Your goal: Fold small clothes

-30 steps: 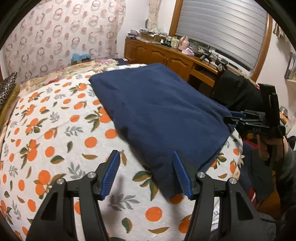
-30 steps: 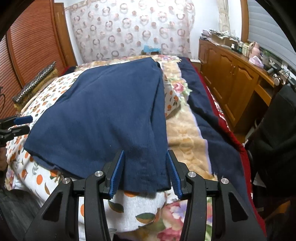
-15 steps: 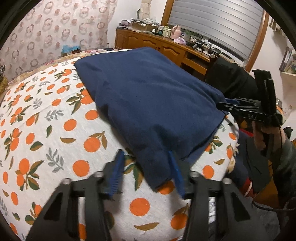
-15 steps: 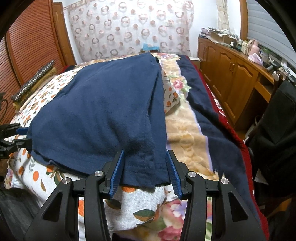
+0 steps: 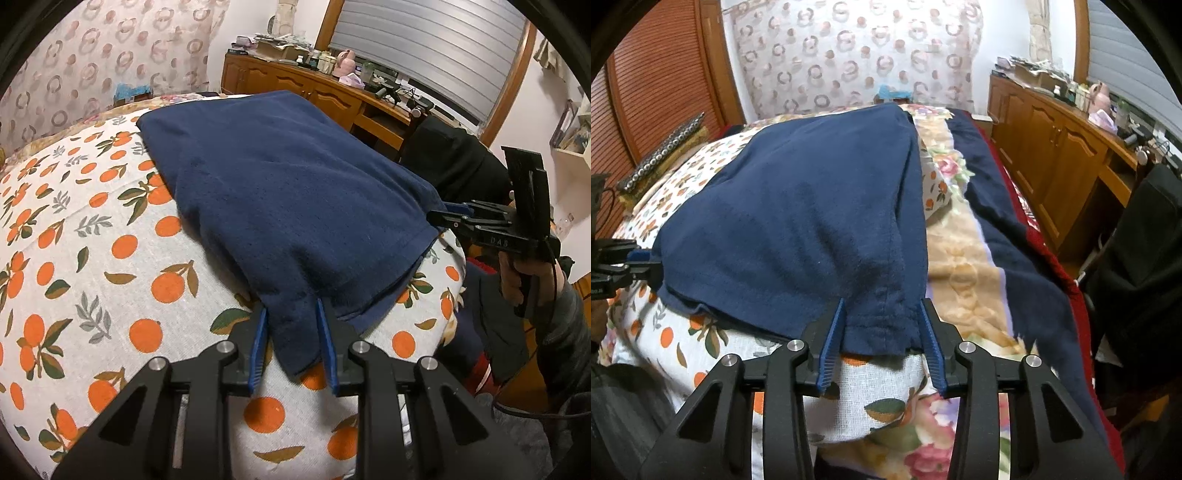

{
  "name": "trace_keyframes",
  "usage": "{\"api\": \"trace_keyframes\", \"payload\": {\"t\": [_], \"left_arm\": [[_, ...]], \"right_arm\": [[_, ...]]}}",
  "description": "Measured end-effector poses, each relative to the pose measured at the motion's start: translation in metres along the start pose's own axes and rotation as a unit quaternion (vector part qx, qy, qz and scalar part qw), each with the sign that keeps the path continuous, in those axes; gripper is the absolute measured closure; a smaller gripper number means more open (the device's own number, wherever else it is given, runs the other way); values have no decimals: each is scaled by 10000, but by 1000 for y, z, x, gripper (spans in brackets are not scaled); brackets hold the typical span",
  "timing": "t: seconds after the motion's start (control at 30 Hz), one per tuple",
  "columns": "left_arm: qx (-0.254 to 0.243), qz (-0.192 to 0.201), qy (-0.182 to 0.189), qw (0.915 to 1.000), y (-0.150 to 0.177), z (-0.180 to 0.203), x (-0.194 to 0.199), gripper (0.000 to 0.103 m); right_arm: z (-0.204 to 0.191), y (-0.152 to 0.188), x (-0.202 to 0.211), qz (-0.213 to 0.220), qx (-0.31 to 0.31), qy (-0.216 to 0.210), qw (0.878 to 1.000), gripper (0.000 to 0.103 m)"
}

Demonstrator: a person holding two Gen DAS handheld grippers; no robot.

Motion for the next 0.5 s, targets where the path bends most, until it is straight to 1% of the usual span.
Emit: {"api": "trace_keyframes", "payload": {"t": [0.03,0.07,0.13,0.17,0.23,0.27,0.3,0.33,0.37,0.5], "left_arm": [[8,-1,5,10000,-1,0,0,78],[10,-4,10,10000,-1,-1,-1,78],[4,-1,2,10000,-2,-1,-1,78],[-5,-1,-2,10000,-2,-1,-1,78],[-81,-6,-27,10000,-1,-1,-1,78],[-111,-10,-25,9999,-1,0,-1,79],[-149,-11,-13,9999,-2,2,-2,85],[-161,19,10,9999,-3,3,-1,93],[-178,51,20,9998,-4,5,0,98],[-153,322,82,9993,-19,7,10,99]], "right_arm": [[0,0,0,9,11,16,10000,68],[0,0,0,14,25,27,10000,69],[0,0,2,45,64,66,9999,79],[-1,0,3,63,83,70,9999,87],[-1,0,4,86,105,46,9999,94],[-3,1,4,84,146,20,9999,94],[-2,-1,4,98,192,27,9998,95],[-2,-1,5,114,224,25,9997,96],[-4,-2,6,143,252,-12,9996,96],[-6,-18,16,405,256,-209,9986,97]]}}
Point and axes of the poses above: each gripper's, at about its wrist camera, not at the fingertips, and x roughly against the way its jaws point, z to its right, y to its underside, the point moved 8 cm from there along -x, roughly the way its jaws point, and after that the axes turned 13 degrees about z, right-handed, at the moved point
